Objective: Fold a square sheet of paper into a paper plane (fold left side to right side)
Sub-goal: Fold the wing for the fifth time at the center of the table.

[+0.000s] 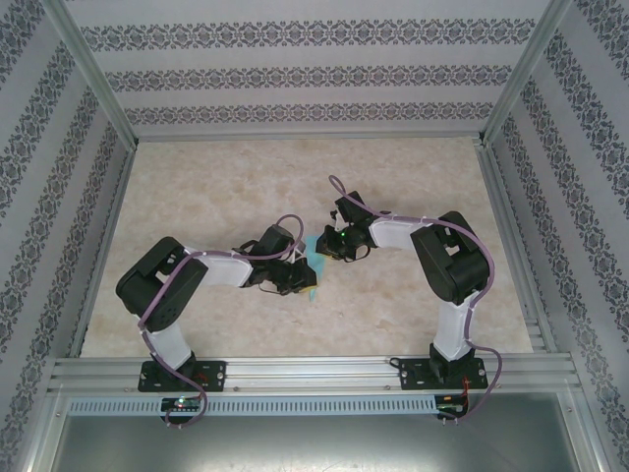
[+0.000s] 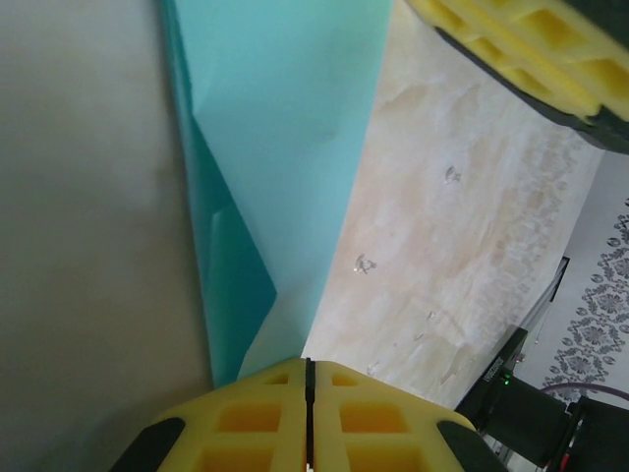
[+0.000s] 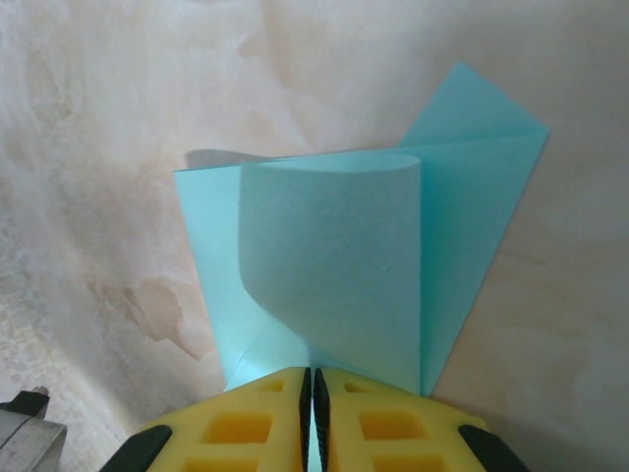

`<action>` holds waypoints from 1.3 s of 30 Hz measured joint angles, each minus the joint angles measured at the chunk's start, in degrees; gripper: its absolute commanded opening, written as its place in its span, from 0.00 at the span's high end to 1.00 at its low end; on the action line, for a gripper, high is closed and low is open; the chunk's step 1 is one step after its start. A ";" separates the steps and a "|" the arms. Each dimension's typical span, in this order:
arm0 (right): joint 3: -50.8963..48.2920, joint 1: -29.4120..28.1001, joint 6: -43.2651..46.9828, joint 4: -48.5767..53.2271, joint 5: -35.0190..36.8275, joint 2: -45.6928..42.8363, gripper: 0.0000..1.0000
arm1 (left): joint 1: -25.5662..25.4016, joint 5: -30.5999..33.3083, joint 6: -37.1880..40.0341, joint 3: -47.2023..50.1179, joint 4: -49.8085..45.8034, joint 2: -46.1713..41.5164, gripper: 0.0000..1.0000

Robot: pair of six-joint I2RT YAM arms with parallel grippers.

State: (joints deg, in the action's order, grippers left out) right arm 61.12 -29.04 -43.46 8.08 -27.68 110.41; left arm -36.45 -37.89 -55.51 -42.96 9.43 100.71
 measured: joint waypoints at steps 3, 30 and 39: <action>0.11 0.00 0.02 0.20 0.02 0.00 0.86 | 0.00 -0.02 0.00 0.00 0.07 0.44 0.90; 2.27 0.00 0.44 4.26 0.20 0.74 0.87 | -2.21 1.05 1.07 3.85 0.22 -2.58 0.92; 2.54 0.00 0.46 4.90 0.17 0.76 0.86 | -2.25 1.57 1.07 5.49 0.15 -4.20 0.93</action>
State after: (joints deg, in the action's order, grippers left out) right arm 63.66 -29.04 -43.00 12.97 -27.51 111.18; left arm -38.70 -36.32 -54.43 -37.47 9.58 96.51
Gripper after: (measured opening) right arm 0.136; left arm 0.077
